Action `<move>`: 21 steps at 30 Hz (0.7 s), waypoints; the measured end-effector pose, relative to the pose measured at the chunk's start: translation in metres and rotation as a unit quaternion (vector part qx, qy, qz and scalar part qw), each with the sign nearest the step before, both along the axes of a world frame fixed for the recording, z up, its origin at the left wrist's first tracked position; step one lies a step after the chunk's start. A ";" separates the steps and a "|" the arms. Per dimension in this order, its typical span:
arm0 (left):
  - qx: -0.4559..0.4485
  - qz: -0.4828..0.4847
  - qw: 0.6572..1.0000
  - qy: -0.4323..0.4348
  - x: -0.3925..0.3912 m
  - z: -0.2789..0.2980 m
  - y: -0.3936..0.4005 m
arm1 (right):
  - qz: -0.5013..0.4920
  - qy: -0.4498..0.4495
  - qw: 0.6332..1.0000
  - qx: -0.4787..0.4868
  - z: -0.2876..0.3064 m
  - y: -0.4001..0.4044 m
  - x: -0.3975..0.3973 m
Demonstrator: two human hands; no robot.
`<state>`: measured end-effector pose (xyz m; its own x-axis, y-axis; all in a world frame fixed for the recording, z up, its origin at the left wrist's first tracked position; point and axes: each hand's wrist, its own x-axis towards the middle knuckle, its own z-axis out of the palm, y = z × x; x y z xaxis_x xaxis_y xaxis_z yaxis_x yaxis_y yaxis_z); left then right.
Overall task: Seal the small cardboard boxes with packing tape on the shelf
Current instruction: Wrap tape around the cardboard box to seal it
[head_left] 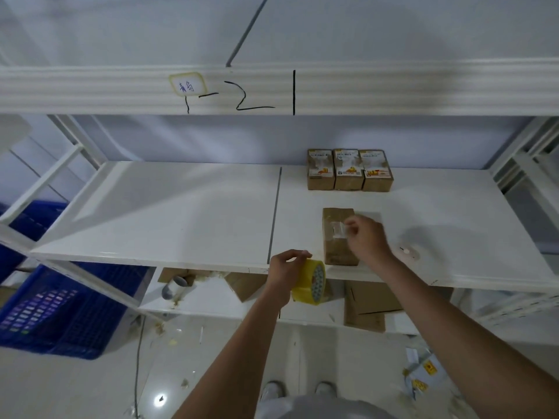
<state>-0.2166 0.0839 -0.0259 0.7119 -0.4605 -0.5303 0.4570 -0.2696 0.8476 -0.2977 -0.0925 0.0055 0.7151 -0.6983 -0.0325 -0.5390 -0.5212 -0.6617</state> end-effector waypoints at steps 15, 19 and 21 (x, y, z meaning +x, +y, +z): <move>-0.003 -0.028 0.999 -0.025 0.042 0.005 0.032 | 0.131 0.057 0.987 0.075 0.015 0.071 0.064; -0.065 -0.087 0.993 0.036 0.061 -0.004 0.072 | 0.157 0.071 0.982 0.082 0.013 0.089 0.087; -0.066 -0.078 0.994 0.037 0.068 -0.007 0.091 | 0.173 0.078 0.978 0.090 0.011 0.102 0.098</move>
